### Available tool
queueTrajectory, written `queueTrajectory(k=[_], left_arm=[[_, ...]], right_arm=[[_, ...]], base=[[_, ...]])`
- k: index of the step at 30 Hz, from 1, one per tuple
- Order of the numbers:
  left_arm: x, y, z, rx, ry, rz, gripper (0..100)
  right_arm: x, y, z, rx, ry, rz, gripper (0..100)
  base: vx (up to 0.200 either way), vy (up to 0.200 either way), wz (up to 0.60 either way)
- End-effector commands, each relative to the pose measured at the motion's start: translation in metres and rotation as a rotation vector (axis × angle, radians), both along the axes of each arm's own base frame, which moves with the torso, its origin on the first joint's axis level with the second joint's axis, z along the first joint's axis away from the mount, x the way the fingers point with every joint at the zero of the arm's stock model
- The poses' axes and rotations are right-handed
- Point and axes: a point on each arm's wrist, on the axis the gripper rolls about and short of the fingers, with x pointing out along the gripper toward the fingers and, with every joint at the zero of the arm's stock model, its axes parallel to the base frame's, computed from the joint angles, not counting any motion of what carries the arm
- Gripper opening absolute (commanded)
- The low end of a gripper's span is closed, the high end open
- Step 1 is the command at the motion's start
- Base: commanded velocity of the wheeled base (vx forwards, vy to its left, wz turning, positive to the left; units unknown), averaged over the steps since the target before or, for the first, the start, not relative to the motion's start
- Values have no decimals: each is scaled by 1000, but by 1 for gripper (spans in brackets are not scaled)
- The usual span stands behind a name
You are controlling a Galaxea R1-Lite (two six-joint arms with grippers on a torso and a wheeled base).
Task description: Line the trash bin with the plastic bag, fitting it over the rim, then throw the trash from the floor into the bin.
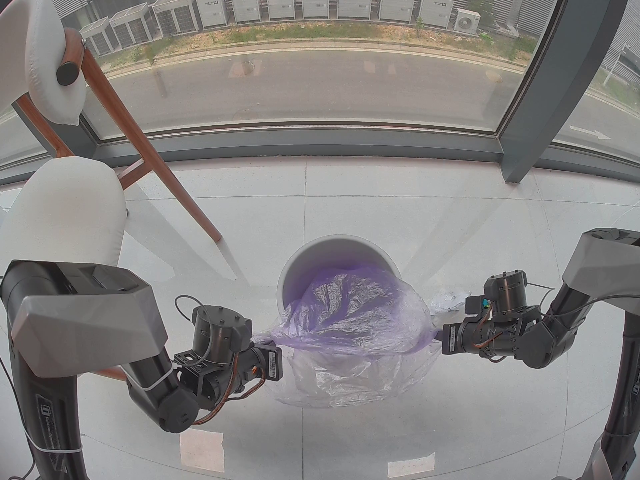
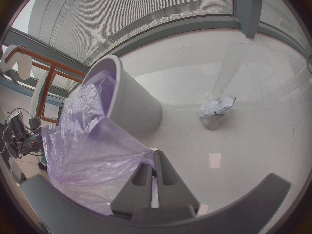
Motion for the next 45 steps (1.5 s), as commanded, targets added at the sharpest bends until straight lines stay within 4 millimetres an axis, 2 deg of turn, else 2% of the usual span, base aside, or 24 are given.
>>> queueTrajectory(k=[1, 7, 13, 19, 26, 36, 41, 45], left_arm=[[1, 2, -9, 22, 17, 24, 0], [4, 1, -12, 10, -13, 35, 0], [18, -3, -8, -38, -99, 50, 0], [34, -4, -1, -65, -156, 80, 0], [54, -8, 11, -107, -229, 100, 0], [78, -4, 7, -142, -296, 137, 0], [85, -1, 9, -156, -317, 153, 0], [85, 0, 14, -185, -321, 157, 0]], right_arm=[[6, 1, -13, -13, 20, -10, 0], [14, 2, -17, -26, 3, -29, 0], [34, 8, -2, 18, -127, -33, 0], [46, 12, 11, 37, -190, -32, 0], [50, 14, 16, 64, -261, -36, 0], [59, 16, 19, 90, -345, -37, 0], [65, 17, 17, 101, -378, -39, 0], [68, 18, 25, 114, -419, -40, 0]], base=[[0, 0, 0], [0, 0, 0], [0, 0, 0], [0, 0, 0], [0, 0, 0], [0, 0, 0], [0, 0, 0], [0, 0, 0]])
